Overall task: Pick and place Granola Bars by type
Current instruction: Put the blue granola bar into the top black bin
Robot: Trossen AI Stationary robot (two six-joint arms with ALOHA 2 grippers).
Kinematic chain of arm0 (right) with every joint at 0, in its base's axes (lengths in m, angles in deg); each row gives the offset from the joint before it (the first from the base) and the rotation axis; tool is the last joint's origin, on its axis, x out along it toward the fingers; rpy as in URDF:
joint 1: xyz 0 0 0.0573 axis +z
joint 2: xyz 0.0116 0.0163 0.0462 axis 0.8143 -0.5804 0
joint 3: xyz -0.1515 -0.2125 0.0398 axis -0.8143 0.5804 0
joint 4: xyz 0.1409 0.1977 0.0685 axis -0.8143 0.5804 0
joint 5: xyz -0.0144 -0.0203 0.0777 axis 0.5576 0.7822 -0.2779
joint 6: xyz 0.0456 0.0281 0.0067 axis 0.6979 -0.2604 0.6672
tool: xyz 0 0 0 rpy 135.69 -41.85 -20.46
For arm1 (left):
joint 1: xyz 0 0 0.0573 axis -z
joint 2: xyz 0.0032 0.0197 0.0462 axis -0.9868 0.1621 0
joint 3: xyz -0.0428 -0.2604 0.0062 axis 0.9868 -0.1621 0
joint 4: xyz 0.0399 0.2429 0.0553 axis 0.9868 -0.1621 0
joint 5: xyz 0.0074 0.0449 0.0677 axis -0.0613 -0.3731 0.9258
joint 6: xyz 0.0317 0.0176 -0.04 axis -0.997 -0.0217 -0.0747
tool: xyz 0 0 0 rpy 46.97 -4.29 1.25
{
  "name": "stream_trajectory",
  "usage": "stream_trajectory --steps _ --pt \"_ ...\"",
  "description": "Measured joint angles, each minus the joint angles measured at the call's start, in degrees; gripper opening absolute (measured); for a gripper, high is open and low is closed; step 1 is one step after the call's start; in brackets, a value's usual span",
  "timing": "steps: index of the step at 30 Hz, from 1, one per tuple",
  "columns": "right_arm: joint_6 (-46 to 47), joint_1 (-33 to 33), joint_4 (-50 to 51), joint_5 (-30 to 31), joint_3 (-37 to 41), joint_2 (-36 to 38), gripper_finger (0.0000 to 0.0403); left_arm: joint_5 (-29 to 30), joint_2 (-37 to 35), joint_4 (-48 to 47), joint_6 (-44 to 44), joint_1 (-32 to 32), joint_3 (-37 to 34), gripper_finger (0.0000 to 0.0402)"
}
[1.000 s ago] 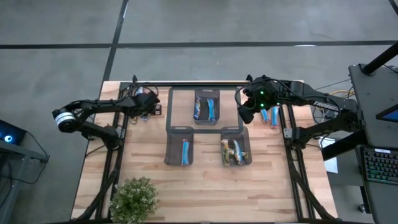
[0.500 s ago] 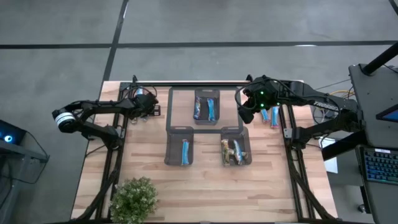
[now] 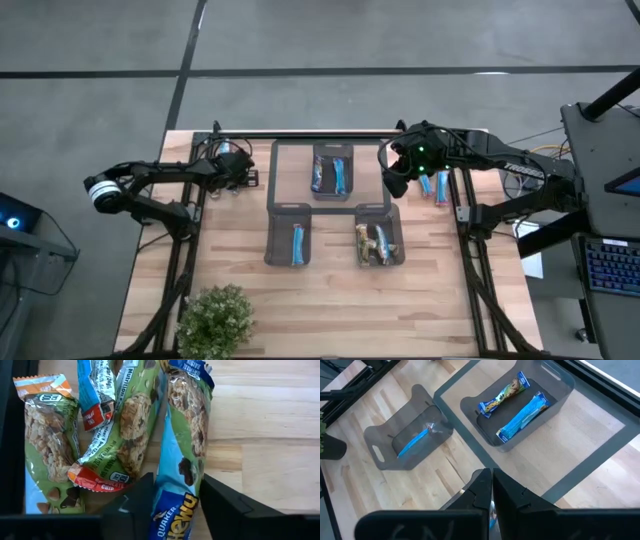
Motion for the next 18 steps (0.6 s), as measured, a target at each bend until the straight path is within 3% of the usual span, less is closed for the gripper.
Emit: stream_trajectory --steps 8,18 --pt "-0.02 0.0 0.0 0.0 0.0 0.0 0.0008 -0.29 0.0 -0.02 0.0 0.0 0.0 0.0083" --pt "-0.02 0.0 0.02 -0.02 0.0 0.0 0.0008 -0.44 0.0 -0.07 -0.15 0.0 0.0 0.0078"
